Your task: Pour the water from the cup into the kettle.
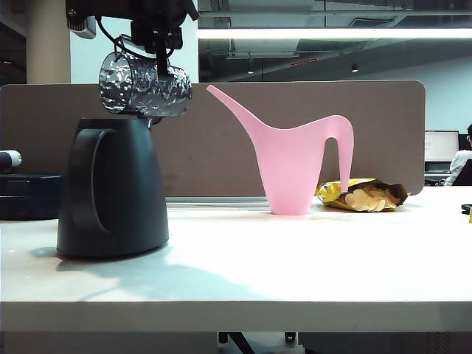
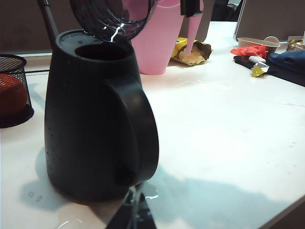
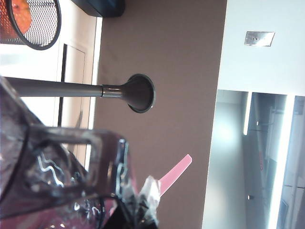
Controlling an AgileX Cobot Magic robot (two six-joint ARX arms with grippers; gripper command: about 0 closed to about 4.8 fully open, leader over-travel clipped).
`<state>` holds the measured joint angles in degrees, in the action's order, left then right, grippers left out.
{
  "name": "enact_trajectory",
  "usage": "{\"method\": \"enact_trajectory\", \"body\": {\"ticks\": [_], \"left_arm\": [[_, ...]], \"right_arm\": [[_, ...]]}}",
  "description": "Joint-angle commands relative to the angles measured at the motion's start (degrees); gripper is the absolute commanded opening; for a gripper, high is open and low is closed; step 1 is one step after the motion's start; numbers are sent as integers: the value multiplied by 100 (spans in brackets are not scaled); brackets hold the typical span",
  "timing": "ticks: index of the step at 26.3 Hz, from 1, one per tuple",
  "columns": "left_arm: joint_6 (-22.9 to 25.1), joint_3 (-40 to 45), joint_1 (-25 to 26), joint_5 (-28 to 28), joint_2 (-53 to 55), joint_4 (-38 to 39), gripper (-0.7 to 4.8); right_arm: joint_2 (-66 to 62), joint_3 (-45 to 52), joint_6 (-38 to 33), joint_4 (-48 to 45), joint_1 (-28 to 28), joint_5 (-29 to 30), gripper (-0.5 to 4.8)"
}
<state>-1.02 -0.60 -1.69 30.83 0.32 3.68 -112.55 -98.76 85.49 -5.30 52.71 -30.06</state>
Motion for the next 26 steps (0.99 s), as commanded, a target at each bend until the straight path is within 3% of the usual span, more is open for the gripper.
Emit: {"method": "enact_trajectory", "body": {"ticks": [1,15,21,26], "left_arm": [[15,-11,0,-15,4,-76,-5],[15,-13,0,-17,7,-105,-5],[17,-13,2,-20,4,-125,-5],[15,-13,0,-435,4,-125,-5]], "right_arm": [[48,-24,-201,-258,31,-90,-8],[278,-146,-1075,-168,-24,-188,-7],[850,-146,-2389,87,-313,-310,-7],[1386,-144,-3633,516,-673,-299,-7]]}}
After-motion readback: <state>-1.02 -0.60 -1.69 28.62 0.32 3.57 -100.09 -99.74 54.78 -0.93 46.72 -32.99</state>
